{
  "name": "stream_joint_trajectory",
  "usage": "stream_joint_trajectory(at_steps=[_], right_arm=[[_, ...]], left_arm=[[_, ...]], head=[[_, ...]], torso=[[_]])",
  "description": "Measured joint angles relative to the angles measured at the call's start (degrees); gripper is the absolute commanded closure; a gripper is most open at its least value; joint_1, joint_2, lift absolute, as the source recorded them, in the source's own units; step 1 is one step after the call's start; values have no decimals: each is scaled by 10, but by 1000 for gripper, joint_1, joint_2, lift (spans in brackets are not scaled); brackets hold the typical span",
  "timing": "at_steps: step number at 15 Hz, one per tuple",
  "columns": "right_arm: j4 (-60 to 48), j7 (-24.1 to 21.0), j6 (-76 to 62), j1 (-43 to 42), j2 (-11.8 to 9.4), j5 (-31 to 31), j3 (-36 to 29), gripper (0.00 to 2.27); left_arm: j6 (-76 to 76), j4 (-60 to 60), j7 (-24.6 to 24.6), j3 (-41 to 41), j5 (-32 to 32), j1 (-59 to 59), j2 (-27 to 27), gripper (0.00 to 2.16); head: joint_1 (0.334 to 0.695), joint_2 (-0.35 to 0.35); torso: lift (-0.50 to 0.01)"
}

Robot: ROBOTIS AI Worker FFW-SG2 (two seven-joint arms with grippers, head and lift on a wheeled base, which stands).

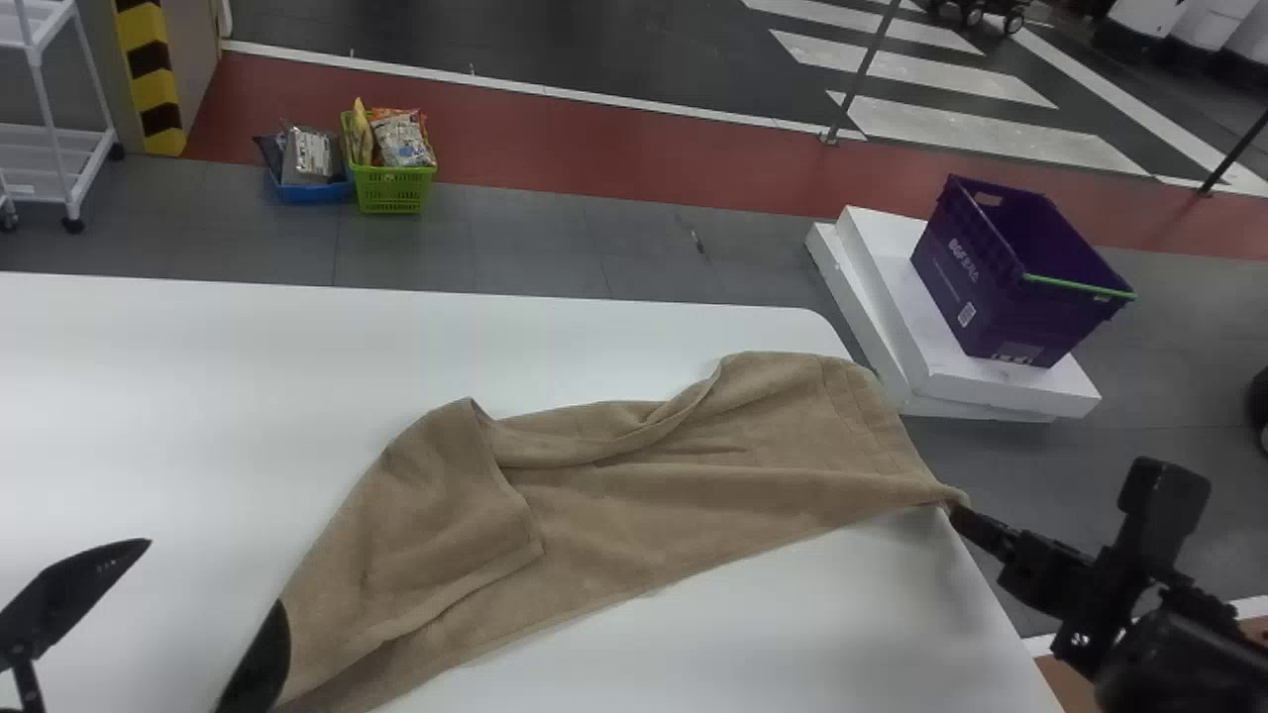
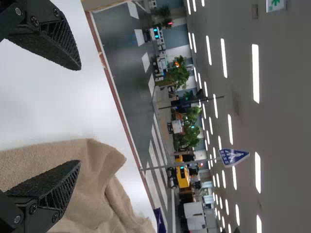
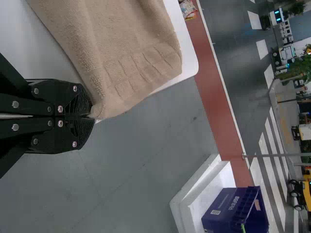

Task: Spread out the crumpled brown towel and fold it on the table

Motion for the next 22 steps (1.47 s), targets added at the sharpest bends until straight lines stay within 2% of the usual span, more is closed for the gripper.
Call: stream_joint_trajectory(at_steps=[5, 11, 18, 20, 22], right_arm=[[-18, 0, -7, 10, 19, -1, 17, 1629], [-22, 3, -27, 19, 21, -8, 5, 1629], [-15, 8, -43, 19, 15, -12, -2, 1629], [-15, 9, -46, 19, 14, -16, -3, 1629], [-15, 9, -46, 19, 11, -18, -4, 1629]], left_arm=[[11, -17, 8, -39, -28, -12, 1, 144], [74, -44, 24, -78, -88, -9, 6, 147], [226, -142, 24, -5, -122, 74, 27, 218], [262, -180, 8, 29, -113, 103, 29, 333], [282, -221, -20, 67, -89, 135, 31, 336]], head=[[695, -350], [695, -350], [695, -350], [695, -350], [695, -350]], torso=[[-127], [-127], [-127], [-127], [-127]])
